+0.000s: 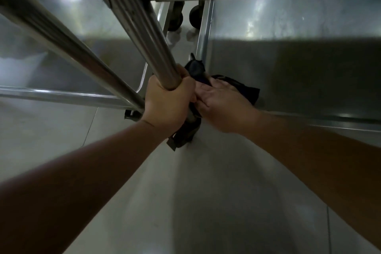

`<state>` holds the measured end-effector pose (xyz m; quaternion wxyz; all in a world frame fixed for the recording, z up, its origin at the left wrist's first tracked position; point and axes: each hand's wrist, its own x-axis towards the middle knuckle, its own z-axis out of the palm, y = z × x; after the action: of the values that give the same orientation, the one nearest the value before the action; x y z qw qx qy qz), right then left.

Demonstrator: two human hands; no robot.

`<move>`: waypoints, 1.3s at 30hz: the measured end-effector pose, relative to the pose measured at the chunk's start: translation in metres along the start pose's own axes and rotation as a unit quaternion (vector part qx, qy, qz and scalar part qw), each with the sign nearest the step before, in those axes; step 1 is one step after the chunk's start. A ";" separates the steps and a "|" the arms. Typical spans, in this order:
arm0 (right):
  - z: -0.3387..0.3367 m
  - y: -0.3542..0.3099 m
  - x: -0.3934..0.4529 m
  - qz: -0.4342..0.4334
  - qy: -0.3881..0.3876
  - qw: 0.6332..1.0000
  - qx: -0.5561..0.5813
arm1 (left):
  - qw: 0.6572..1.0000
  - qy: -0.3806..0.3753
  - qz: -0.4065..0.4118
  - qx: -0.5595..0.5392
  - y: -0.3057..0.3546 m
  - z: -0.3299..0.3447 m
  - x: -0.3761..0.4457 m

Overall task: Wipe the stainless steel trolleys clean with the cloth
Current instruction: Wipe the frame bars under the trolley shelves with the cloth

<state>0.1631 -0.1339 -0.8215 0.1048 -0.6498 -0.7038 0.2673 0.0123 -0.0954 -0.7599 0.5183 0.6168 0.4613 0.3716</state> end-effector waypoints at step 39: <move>-0.079 0.128 -0.052 0.116 0.072 0.986 -0.090 | 0.839 -0.149 -0.014 0.523 -0.041 0.091 0.001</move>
<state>0.3193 -0.1641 -0.8109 0.0646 -0.7517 -0.6353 0.1652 0.0898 -0.1202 -0.8169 0.1860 0.8376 0.5128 -0.0291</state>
